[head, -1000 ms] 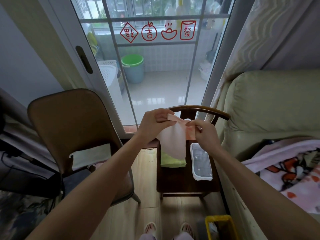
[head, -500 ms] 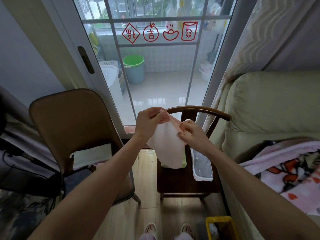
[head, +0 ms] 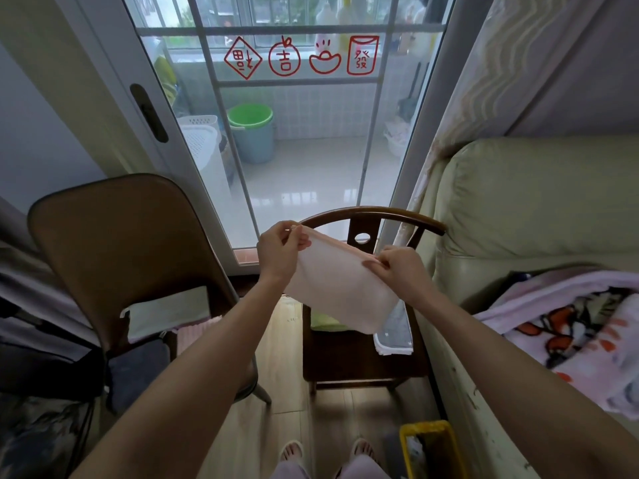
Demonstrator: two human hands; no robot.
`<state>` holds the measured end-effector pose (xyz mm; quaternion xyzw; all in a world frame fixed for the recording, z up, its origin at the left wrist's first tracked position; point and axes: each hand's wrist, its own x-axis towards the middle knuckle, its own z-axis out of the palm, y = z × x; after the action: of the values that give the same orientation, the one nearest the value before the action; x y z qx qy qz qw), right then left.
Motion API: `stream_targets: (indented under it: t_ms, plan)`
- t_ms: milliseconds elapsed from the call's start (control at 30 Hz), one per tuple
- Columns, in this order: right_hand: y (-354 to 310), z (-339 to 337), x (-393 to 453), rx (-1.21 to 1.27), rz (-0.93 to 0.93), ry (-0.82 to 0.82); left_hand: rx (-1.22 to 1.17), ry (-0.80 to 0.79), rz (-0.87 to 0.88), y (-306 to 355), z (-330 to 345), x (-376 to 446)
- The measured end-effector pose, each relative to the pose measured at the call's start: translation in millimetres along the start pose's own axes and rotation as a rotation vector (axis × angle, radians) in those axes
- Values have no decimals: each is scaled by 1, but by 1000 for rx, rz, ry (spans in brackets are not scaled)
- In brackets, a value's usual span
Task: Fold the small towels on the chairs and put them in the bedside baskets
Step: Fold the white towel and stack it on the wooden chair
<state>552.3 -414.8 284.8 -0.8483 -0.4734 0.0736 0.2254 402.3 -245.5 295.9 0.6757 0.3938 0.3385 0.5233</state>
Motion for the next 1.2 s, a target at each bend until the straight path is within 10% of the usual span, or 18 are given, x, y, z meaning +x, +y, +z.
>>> stream_targets:
  t_ms: [600,1067,1200]
  plan:
    - [4,-14,12,109,222,213,-19,-27,-233,-24,7,5]
    - [30,-11,20,120,238,-4,96,123,-222,-22,18,1]
    - [26,-23,13,457,231,-10,68,162,-245,-22,15,2]
